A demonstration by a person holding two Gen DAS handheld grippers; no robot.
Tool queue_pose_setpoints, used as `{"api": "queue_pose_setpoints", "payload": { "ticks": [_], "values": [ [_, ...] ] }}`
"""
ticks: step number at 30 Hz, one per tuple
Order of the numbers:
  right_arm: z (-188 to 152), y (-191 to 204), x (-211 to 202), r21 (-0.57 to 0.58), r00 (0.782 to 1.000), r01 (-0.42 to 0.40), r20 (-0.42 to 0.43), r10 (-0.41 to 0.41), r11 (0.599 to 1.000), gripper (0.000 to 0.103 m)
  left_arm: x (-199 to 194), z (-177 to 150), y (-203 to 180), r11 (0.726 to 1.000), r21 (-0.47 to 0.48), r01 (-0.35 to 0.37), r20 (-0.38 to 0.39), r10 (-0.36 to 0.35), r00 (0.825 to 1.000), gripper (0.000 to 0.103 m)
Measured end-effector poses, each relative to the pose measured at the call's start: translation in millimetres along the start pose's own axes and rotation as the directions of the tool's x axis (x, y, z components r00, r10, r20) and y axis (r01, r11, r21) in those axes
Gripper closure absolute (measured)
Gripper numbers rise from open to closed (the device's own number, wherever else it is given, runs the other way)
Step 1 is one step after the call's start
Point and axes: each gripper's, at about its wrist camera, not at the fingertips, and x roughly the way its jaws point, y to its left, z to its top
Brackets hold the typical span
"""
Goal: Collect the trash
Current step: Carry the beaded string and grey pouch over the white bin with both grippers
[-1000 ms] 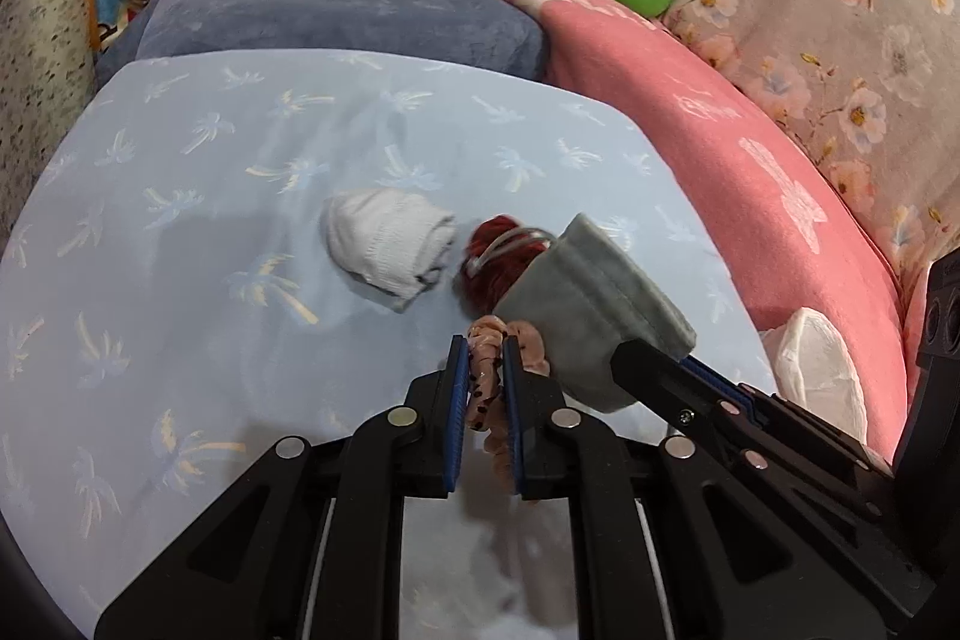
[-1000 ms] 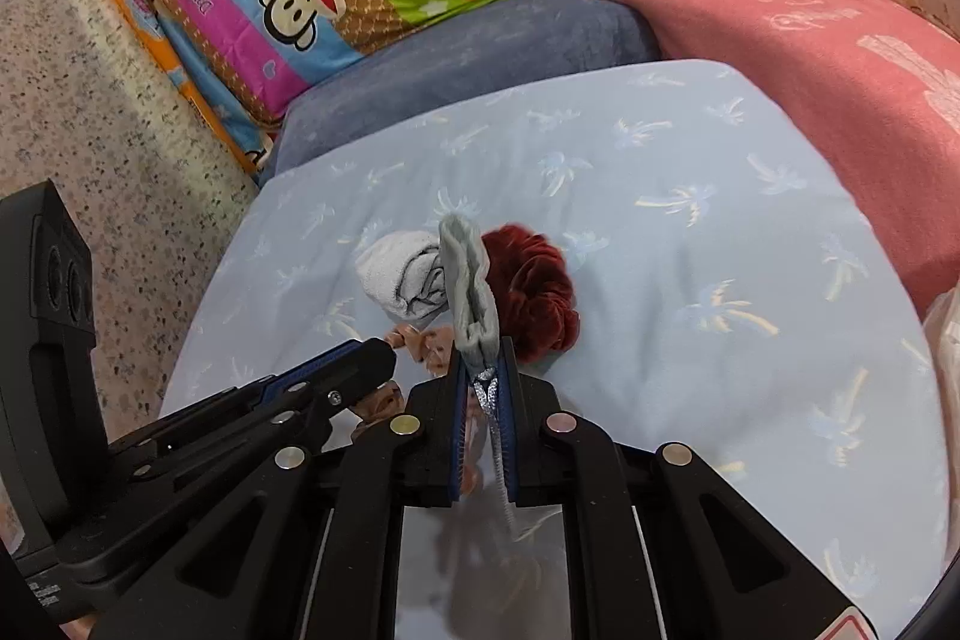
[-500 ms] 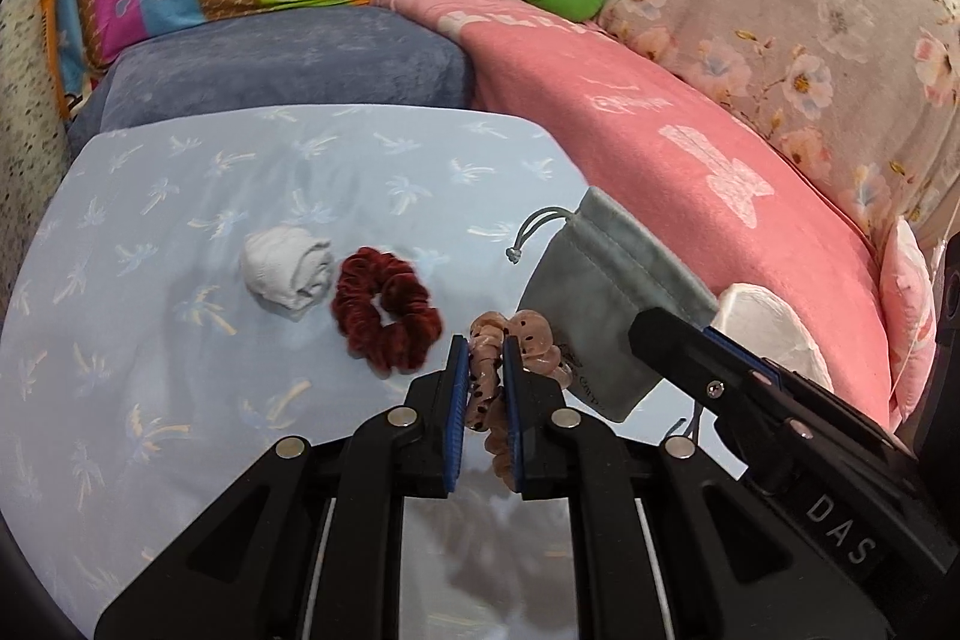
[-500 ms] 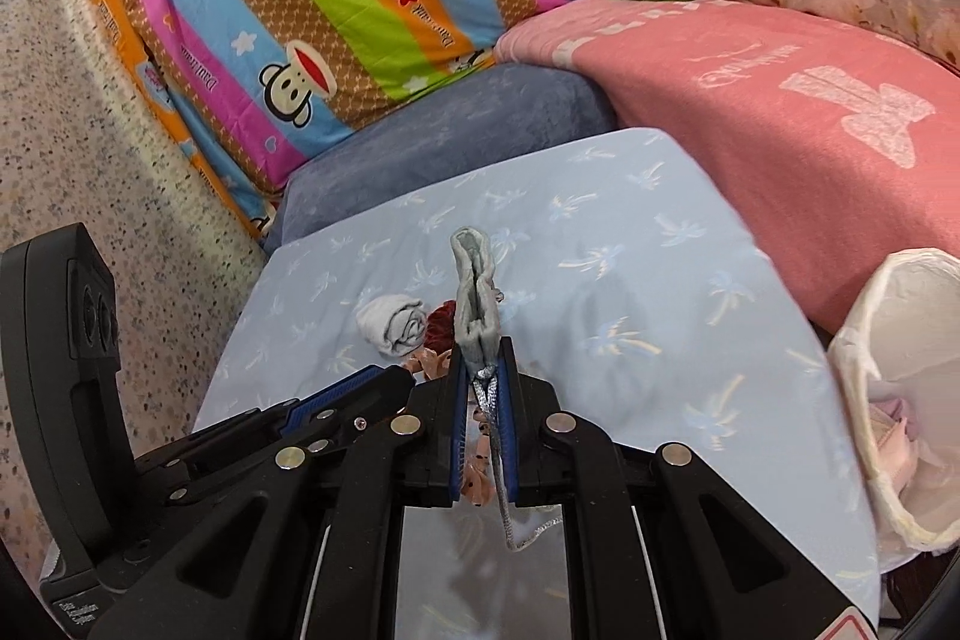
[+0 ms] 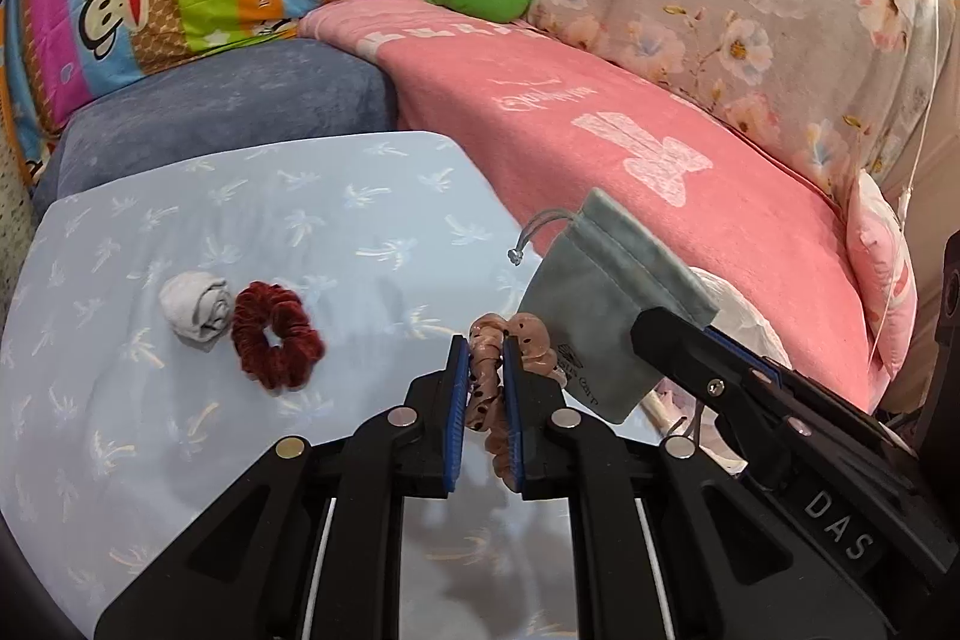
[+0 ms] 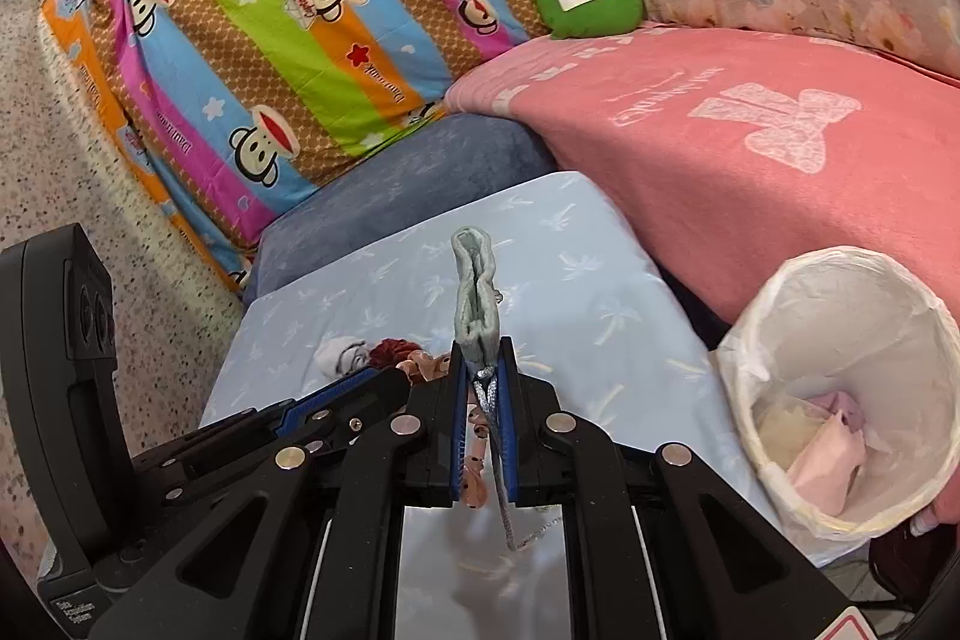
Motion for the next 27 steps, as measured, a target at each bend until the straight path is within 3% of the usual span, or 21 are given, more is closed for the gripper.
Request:
{"api": "queue_pose_setpoints", "payload": {
  "ticks": [27],
  "values": [
    [-5,-120,-55,0.157,0.989,0.119,0.074,-0.131,0.980,0.094,36,6,-113,0.979,0.179,0.093,-0.047,-0.086,0.995,0.091]
  ]
}}
